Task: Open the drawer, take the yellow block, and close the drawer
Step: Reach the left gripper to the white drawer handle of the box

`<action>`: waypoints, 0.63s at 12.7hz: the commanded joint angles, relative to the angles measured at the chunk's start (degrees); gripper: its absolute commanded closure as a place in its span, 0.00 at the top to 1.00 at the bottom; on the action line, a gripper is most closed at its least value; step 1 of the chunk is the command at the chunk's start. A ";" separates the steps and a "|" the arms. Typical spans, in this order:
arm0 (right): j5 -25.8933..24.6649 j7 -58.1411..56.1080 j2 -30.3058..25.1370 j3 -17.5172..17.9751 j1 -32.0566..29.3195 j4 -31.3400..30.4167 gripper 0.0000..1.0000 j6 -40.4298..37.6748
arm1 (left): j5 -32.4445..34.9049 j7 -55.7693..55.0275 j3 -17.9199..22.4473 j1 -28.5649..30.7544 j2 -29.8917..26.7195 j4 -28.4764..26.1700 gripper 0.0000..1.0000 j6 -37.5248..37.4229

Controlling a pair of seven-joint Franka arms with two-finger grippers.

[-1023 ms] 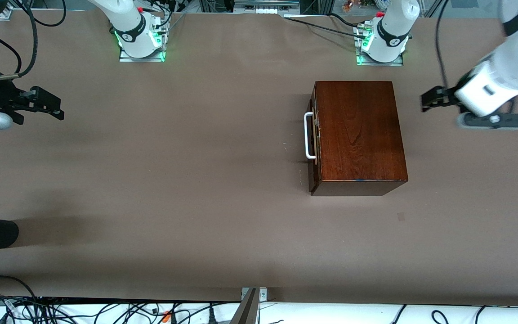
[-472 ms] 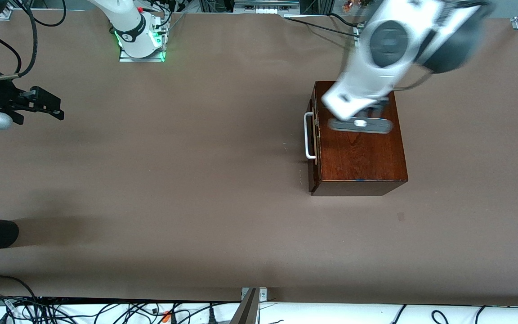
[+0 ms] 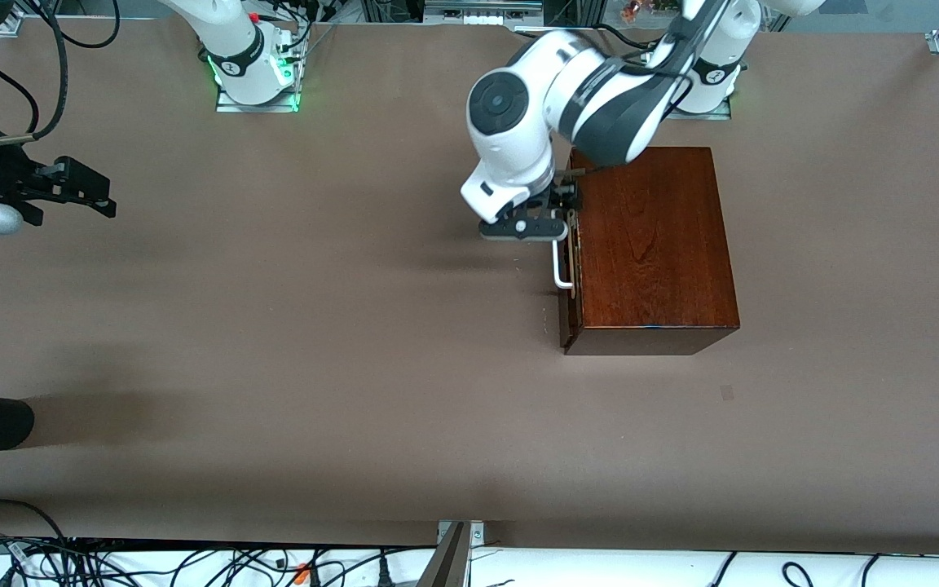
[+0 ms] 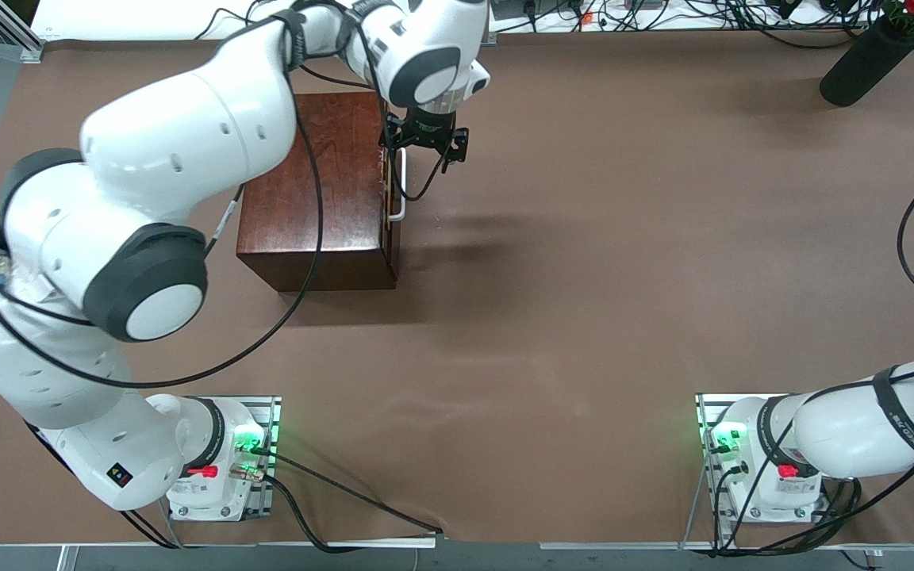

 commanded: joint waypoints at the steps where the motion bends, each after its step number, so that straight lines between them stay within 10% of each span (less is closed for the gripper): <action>1: 1.08 -0.06 -0.26 0.24 -0.54 0.02 1.00 -0.53 | 2.56 -0.42 0.78 -0.19 3.22 1.71 1.00 2.26; 8: 1.08 -0.06 -0.26 0.24 -0.54 -0.06 1.00 -0.53 | 7.03 -5.60 0.87 -1.77 8.24 1.45 1.00 5.43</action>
